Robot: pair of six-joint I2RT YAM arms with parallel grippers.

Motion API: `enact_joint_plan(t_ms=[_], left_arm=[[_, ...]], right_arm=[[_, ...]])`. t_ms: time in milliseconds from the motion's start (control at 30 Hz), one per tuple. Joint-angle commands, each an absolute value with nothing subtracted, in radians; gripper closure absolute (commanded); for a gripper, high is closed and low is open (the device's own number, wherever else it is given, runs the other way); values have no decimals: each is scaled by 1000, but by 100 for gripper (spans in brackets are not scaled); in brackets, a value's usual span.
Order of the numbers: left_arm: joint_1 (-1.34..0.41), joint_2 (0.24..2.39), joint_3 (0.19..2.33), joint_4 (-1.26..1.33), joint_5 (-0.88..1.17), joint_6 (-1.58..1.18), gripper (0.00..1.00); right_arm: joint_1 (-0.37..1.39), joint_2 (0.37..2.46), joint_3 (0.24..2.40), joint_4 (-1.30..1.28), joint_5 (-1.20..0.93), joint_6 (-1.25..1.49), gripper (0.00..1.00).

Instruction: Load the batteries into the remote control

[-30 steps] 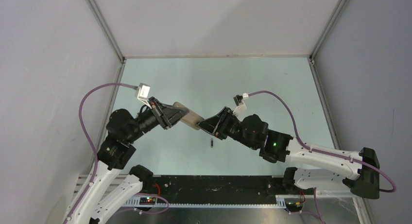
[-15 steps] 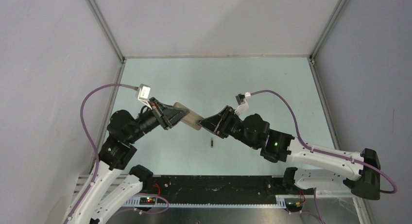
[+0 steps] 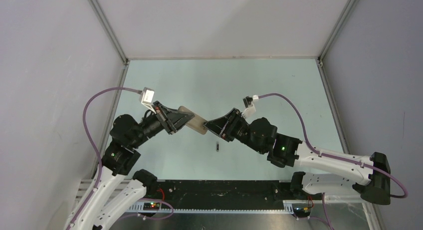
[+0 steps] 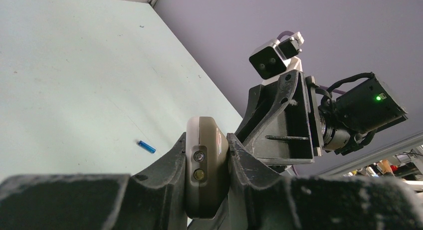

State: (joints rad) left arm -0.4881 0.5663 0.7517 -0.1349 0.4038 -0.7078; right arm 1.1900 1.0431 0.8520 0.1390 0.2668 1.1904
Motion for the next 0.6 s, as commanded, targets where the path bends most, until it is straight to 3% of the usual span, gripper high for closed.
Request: enact_joint_plan(t_ms=[0,567], left_arm=[[-483,550,747,-71,397,-711,100],[-483,534,712,-6,426,-730,100]], right_arm=[[1197,1021,837,135,316,1245,66],[1194,1050,811,167,306,1314,67]])
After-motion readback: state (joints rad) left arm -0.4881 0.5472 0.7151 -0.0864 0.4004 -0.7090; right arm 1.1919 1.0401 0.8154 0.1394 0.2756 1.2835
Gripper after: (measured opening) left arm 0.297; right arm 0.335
